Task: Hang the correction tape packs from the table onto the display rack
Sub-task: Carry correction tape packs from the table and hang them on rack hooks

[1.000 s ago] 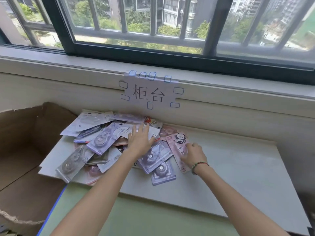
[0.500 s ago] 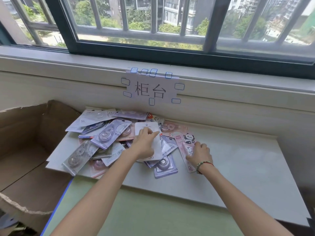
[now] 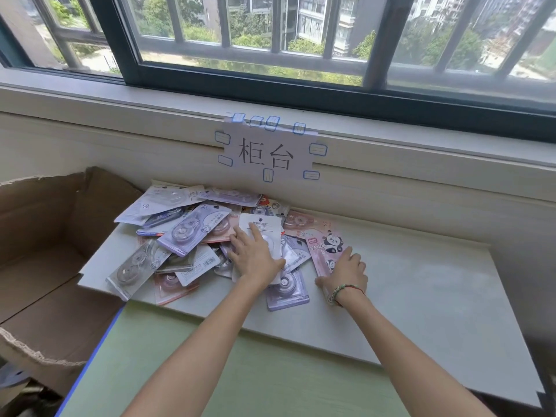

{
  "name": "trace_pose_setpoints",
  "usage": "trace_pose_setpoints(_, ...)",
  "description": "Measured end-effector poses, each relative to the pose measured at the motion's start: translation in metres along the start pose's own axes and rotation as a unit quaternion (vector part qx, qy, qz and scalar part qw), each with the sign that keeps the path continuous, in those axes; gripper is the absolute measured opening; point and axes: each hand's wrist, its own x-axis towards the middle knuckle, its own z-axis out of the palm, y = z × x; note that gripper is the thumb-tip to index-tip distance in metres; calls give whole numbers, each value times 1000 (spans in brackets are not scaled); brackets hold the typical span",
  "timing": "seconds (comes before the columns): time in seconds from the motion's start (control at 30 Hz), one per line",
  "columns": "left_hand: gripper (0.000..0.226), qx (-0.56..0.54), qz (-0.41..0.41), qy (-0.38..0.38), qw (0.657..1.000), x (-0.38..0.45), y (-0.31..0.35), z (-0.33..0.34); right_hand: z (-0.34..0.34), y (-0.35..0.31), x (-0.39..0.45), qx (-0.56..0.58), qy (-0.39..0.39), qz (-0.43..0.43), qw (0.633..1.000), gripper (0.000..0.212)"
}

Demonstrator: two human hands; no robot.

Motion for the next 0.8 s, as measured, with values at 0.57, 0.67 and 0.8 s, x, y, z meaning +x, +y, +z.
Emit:
trace_pose_setpoints(0.57,132,-188,44,105,975,-48,-6,-26,-53,18,-38,140,93,-7,986,96)
trace_pose_setpoints(0.67,134,-227,74,93,967,-65,3,-33,-67,27,-57,154,127,8,980,104)
trace_pose_setpoints(0.8,134,-252,117,80,957,-90,2,-39,-78,35,-95,165,157,31,973,112)
